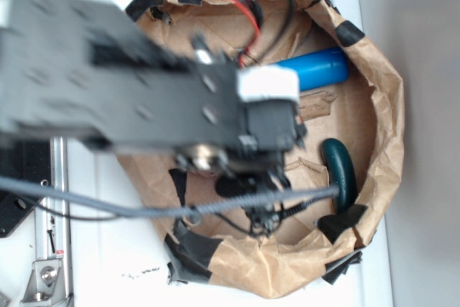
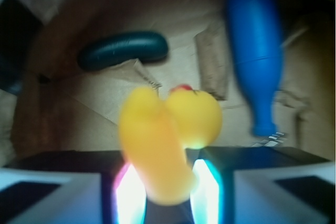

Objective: Grab the yellow duck.

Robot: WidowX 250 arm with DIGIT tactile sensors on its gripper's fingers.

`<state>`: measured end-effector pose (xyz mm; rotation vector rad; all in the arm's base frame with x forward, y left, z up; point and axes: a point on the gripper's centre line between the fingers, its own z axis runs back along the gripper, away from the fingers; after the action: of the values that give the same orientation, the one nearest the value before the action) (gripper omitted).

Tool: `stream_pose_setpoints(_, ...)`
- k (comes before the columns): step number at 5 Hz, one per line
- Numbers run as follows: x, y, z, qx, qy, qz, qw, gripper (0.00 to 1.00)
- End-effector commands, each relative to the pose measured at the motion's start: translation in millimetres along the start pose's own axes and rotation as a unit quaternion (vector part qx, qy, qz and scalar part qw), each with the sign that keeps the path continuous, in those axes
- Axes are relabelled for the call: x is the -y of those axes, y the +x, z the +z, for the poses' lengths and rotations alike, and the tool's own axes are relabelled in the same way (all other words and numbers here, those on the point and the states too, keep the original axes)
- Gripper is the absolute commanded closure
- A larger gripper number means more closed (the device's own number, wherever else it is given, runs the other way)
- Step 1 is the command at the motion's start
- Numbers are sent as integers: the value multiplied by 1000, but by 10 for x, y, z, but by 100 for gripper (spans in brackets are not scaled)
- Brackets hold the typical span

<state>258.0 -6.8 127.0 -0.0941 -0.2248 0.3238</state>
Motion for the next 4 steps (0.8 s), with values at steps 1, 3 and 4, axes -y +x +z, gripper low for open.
stream_pose_setpoints(1, -164, 103, 420, 37, 14, 26, 999, 0)
stream_pose_setpoints(3, -159, 59, -99, 20, 11, 10, 1000, 0)
stream_pose_setpoints(4, -111, -18, -522, -22, 6, -69, 997, 0)
